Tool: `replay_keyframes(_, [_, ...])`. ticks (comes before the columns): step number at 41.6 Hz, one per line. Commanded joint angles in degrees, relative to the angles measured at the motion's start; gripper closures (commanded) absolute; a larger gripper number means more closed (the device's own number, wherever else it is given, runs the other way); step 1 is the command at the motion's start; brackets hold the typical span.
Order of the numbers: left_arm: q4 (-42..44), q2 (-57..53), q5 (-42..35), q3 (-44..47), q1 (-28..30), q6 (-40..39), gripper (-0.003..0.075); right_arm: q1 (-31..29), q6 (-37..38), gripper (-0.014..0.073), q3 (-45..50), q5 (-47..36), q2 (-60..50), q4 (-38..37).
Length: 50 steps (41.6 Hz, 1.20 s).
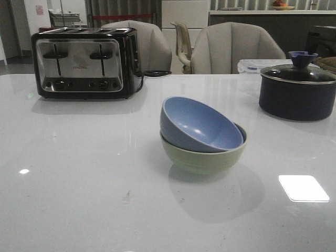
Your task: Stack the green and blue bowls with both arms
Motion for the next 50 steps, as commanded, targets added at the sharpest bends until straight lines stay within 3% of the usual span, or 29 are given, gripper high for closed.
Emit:
replay_keyframes(1, [0.46, -0.30, -3.50, -1.66, -0.36, -1.74, 0.0617, -0.10, -0.28, 0.0550, -1.49, -3.39, -0.25, -0.34])
replay_keyframes(17, [0.46, -0.30, -3.72, -1.66, -0.36, -1.74, 0.0617, -0.10, -0.28, 0.0550, -1.49, -3.39, -0.25, -0.34])
replay_keyframes(23, [7.82, -3.43, -7.30, 0.93, 0.39, -1.61, 0.0617, -0.10, -0.28, 0.0550, -1.49, -3.34, -0.25, -0.34])
replay_keyframes(39, [7.80, -30.19, -29.68, 26.49, 18.78, -1.73, 0.0617, -0.10, -0.28, 0.0550, -1.49, -3.34, -0.25, -0.34])
replay_keyframes(50, [1.98, -42.92, -34.99, 37.60, 28.78, -1.73, 0.0617, -0.10, -0.28, 0.0550, -1.49, -3.34, -0.25, -0.34])
